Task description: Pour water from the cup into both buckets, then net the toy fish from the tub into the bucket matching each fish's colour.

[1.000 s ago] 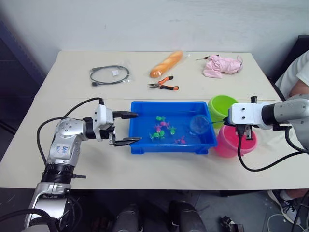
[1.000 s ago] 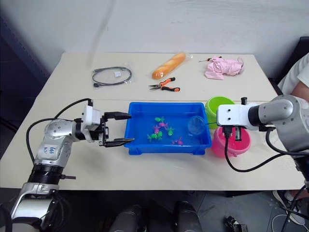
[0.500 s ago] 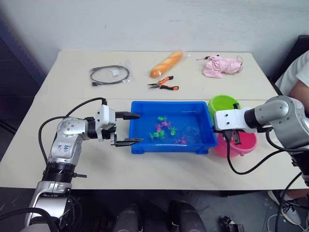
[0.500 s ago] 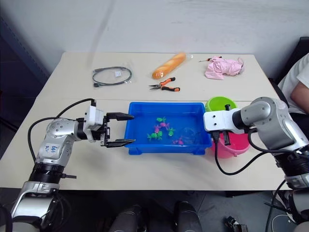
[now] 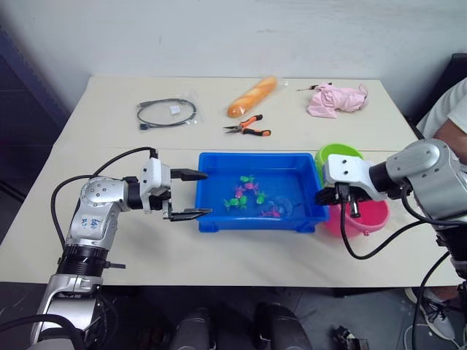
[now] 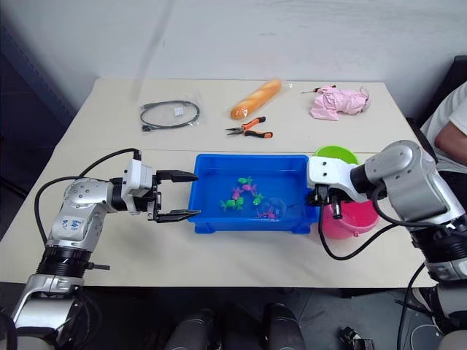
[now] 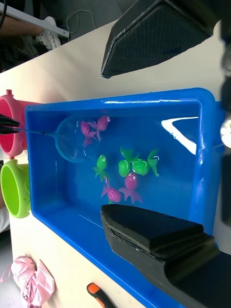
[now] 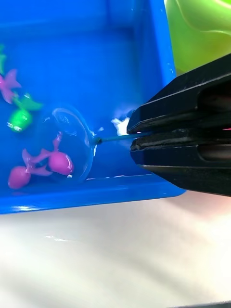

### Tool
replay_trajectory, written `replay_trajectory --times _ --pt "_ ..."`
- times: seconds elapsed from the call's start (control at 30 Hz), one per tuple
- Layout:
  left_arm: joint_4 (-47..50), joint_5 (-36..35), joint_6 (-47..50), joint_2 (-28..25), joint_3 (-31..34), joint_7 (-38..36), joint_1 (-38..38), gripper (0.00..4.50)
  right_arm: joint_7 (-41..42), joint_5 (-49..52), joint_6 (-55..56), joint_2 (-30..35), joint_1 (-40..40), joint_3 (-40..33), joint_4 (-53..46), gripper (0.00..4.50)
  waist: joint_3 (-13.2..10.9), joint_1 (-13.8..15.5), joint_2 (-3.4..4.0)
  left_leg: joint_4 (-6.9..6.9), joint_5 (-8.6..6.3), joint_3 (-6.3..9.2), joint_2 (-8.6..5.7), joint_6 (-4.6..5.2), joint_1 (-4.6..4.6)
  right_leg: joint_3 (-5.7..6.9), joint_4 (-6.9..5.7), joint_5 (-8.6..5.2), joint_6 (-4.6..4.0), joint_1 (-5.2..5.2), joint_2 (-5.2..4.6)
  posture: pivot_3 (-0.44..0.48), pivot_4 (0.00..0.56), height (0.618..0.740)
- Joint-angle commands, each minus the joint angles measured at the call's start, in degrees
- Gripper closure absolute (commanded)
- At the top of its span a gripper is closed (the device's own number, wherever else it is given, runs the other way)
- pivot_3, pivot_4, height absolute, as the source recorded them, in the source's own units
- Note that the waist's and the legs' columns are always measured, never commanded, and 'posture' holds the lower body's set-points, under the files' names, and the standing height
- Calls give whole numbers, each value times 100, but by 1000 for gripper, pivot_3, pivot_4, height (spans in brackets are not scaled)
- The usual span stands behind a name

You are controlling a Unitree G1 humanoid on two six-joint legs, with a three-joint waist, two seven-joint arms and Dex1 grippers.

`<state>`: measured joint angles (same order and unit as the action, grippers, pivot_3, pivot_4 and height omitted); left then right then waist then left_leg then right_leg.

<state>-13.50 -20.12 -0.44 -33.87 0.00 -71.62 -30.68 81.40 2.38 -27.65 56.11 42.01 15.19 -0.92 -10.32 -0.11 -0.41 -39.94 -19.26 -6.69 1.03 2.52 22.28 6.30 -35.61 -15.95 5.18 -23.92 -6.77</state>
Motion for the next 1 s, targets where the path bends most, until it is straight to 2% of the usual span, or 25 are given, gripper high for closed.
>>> replay_trajectory --times 0.03,0.3,0.5,0.63,0.8,0.9,1.0 --pt "161 -32 -34 -44 61 17 -33 15 74 283 -191 212 118 -429 11 4500 0 -3 0 0 0 0 0 0 0 0 0 0 0 0 -1 0 150 740" --pt "80 -25 -46 -13 25 -29 -128 15 -72 780 -646 363 -27 -1016 293 4500 0 -6 1 0 -1 0 0 -1 0 -2 0 0 0 0 -2 0 150 740" --pt "227 -250 277 220 36 56 -267 15 -266 1567 -1348 498 -643 -2013 -97 4500 0 24 0 1 -2 2 -2 -1 2 1 1 0 0 0 -5 0 150 740" --pt "587 -626 663 634 75 301 -328 15 -413 1999 -1456 543 -1744 -3016 -635 4500 0 51 0 2 -2 5 -2 0 3 1 2 0 0 2 -5 0 150 740" --pt "771 -659 831 757 -98 187 -409 15 -967 2517 -2008 407 -2657 -4341 -1280 4500 0 82 3 0 -1 3 -3 1 -4 -3 1 1 1 9 0 0 150 740" --pt "630 -667 803 906 -113 173 -603 15 -1116 2793 -2383 280 -3379 -5401 -1782 4500 0 116 2 1 0 3 0 -1 -12 -4 6 1 1 15 2 0 150 740" --pt "499 -664 743 1029 -108 118 -761 15 -1275 2557 -2253 249 -4157 -6054 -2034 4500 0 171 3 1 -1 12 1 0 -13 0 7 1 1 23 5 0 150 740"
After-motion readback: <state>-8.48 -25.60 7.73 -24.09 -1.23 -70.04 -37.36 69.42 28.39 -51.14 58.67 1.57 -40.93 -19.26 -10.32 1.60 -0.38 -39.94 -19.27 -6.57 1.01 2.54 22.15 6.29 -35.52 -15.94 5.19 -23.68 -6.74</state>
